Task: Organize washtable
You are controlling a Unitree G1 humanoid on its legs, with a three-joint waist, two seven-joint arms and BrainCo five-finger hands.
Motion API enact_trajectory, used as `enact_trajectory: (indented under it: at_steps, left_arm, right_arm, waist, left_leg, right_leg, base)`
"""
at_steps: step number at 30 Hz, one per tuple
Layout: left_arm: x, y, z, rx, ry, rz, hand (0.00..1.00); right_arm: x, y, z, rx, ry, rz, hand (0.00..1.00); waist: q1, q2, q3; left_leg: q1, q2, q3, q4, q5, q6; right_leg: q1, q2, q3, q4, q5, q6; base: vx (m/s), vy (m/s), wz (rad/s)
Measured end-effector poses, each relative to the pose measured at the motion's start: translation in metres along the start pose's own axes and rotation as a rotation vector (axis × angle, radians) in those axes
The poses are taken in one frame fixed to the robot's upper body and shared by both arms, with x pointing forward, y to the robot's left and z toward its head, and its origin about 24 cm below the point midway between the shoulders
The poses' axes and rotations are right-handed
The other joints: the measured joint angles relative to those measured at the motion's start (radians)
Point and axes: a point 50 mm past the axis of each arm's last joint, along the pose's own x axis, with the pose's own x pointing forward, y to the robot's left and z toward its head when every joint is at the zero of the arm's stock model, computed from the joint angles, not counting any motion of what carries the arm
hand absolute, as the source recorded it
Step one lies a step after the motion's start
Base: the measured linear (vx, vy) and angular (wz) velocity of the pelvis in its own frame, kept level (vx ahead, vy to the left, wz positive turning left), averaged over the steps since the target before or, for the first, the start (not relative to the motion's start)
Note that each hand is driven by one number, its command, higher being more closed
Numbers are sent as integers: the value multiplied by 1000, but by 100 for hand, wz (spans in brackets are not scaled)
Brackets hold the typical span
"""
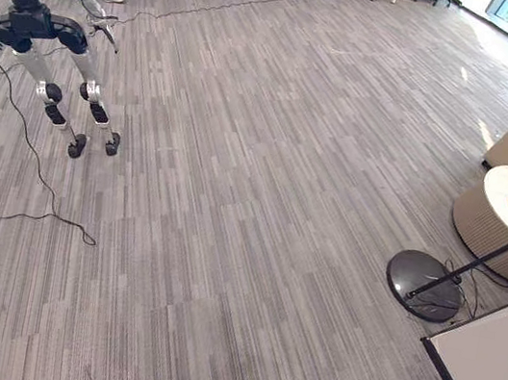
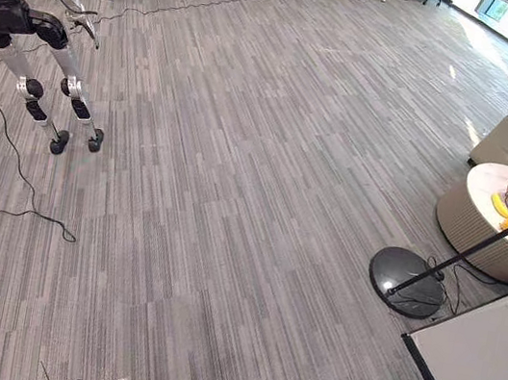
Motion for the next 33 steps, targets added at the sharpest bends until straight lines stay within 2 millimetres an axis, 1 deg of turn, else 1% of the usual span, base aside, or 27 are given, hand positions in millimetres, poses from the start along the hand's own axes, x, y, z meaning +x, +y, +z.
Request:
enact_trajectory:
  at_steps: [1,2,3,4,5,6,8,9,10,11,12,13,14,15,16,17,18,19,20,21,22,23,24,25,27,29,33]
  left_arm:
    - [0,-3,1,9,-4,-18,0]
    - [0,-5,0,21,-3,-26,0]
    - [0,-6,0,34,-1,-33,0]
    - [0,-2,-2,43,7,-23,0]
    - [-1,2,-5,49,17,-14,0]
    - [-3,8,-12,60,38,-2,0]
    - [-3,10,-14,63,47,-3,0]
    - [-4,11,-16,76,52,-6,0]
    - [-4,11,-16,79,53,-7,0]
    - [-4,11,-15,64,53,-3,0]
    - [-3,9,-14,53,45,-4,0]
    - [-3,9,-13,44,42,-4,0]
    - [-3,6,-13,40,38,-12,0]
    - [-3,-3,-8,30,20,-34,0]
    - [-3,-5,-9,16,22,-37,0]
    - [-3,-8,-7,9,16,-45,0]
    - [-3,-12,-7,6,13,-55,0]
    - [-3,-14,-5,5,3,-61,0]
    - [-3,-14,-4,15,-4,-65,0]
    - [-3,-15,-2,20,-14,-72,0]
    - [-3,-17,-4,13,-6,-73,0]
    - [-4,-19,-5,11,-3,-75,0]
    - [-4,-12,-8,15,7,-56,0]
    - [-3,-7,-6,26,10,-45,0]
    - [-2,-4,-5,51,8,-43,0]
    - [-2,-3,-6,54,12,-44,0]
    - [-2,1,-7,75,20,-47,0]
  right_arm:
    - [0,-3,1,10,-3,-10,0]
    - [0,-5,1,18,-3,-17,0]
    - [0,-7,0,32,0,-24,0]
    - [-1,-9,-3,37,4,-31,0]
    - [-1,-8,-3,35,7,-29,0]
    - [-1,-7,-5,35,8,-26,0]
    - [-2,-7,-6,36,12,-26,0]
    - [-1,-7,-6,40,18,-24,0]
    - [-1,-7,-7,42,25,-24,0]
    - [-2,-7,-13,51,48,-23,0]
    - [-3,-8,-14,59,51,-26,0]
    - [-3,-8,-14,57,52,-26,0]
    - [-2,-13,-12,60,49,-41,0]
    - [-3,-15,-13,50,56,-45,0]
    - [-2,-17,-9,38,43,-46,0]
    - [0,-17,1,3,16,-40,0]
    - [1,-16,4,-5,12,-40,0]
    - [1,-15,5,-4,9,-41,0]
    - [1,-14,5,-3,9,-44,0]
    - [2,-11,9,-5,-1,-39,0]
    - [3,-11,13,-26,-14,-32,0]
    - [3,-11,14,-28,-18,-32,0]
    - [3,-2,11,-21,-8,-10,0]
    - [2,4,7,-4,3,4,0]
    - [2,7,4,19,14,8,0]
    - [1,7,2,42,23,6,0]
    - [1,7,-1,41,39,16,0]
  waist:
    - [-2,17,17]
    - [-3,20,21]
    - [-3,22,32]
    - [-8,21,43]
    - [-8,17,43]
    - [-11,14,43]
    - [-27,14,43]
    - [-32,15,43]
    - [-32,15,42]
    - [-32,14,41]
    - [-42,15,40]
    - [-55,16,35]
    - [-53,32,13]
    - [-47,47,-5]
    - [-44,55,-5]
    - [-32,65,-3]
    - [-31,57,3]
    - [-30,52,6]
    - [-26,50,7]
    - [-24,50,7]
    - [-25,66,-1]
    - [-22,68,1]
    - [-15,52,-12]
    - [-15,33,-16]
    - [-21,20,-18]
    - [-20,15,-18]
    - [-23,2,-25]
  left_leg:
    - [3,6,-14,24,-21,19]
    - [8,2,-21,24,-24,23]
    - [30,-11,-32,20,-26,32]
    - [61,-22,-39,22,-36,49]
    - [76,-23,-41,22,-41,57]
    - [102,-21,-50,14,-46,62]
    - [111,-15,-71,-3,-46,62]
    - [124,-14,-83,-22,-45,50]
    - [132,-14,-88,-26,-47,44]
    - [152,-12,-102,-28,-63,19]
    - [174,-2,-118,-22,-84,-17]
    - [174,6,-128,-12,-93,-32]
    - [158,35,-138,51,-100,-45]
    - [106,55,-123,164,-106,-64]
    - [79,62,-115,234,-102,-89]
    - [26,83,-93,347,-102,-126]
    - [14,102,-57,373,-106,-127]
    - [8,107,-46,364,-107,-126]
    - [-3,107,-43,347,-109,-122]
    - [-34,101,-39,270,-109,-122]
    - [-60,102,-40,78,1,-120]
    - [-70,103,-35,80,58,-90]
    - [-52,76,-37,54,63,-81]
    - [-22,47,-35,-9,91,-66]
    - [2,23,-35,-81,126,-52]
    - [11,12,-32,-104,134,-46]
    - [43,0,-18,-138,144,-30]
  right_leg:
    - [-52,-1,-8,143,-21,25]
    - [-88,-4,-14,228,-23,28]
    - [-154,-17,-31,403,-19,26]
    - [-198,-31,-26,514,-45,8]
    - [-206,-31,-29,532,-68,2]
    - [-214,-25,-55,518,-99,-8]
    - [-242,3,-66,414,-102,-15]
    - [-249,22,-60,317,-96,-18]
    - [-247,31,-53,275,-92,-18]
    - [-237,51,-47,234,-73,-46]
    - [-218,70,-59,200,-41,-84]
    - [-206,84,-57,186,0,-98]
    - [-183,108,-77,155,3,-93]
    - [-145,132,-79,103,16,-113]
    - [-122,140,-78,73,20,-119]
    - [-79,142,-70,29,26,-129]
    - [-24,136,-73,-7,24,-132]
    - [16,121,-79,-26,18,-142]
    - [34,111,-84,-32,16,-145]
    - [55,86,-97,-32,16,-145]
    - [61,80,-125,-31,11,-135]
    - [61,81,-131,-31,9,-127]
    - [69,56,-136,-39,-7,-101]
    - [73,31,-133,-47,-14,-90]
    - [70,10,-133,-47,-11,-85]
    - [66,0,-129,-47,-2,-71]
    - [79,-7,-108,-63,23,-56]
  base:
    - [-86,54,29]
    - [-70,96,39]
    - [-20,111,39]
    - [43,124,33]
    - [99,99,26]
    - [152,67,29]
    - [163,18,38]
    - [184,-16,30]
    - [290,-48,33]
    - [359,-96,41]
    - [388,-122,53]
    - [430,-156,63]
    - [454,-161,32]
    - [459,-158,11]
    - [496,-177,-21]
    - [378,-140,-10]
    - [430,-138,7]
    - [268,-54,24]
    - [279,-16,40]
    - [238,69,45]
    - [182,71,39]
    - [151,75,23]
    - [135,70,11]
    - [135,70,12]
    - [118,88,12]
    - [82,110,-1]
    - [23,76,-10]
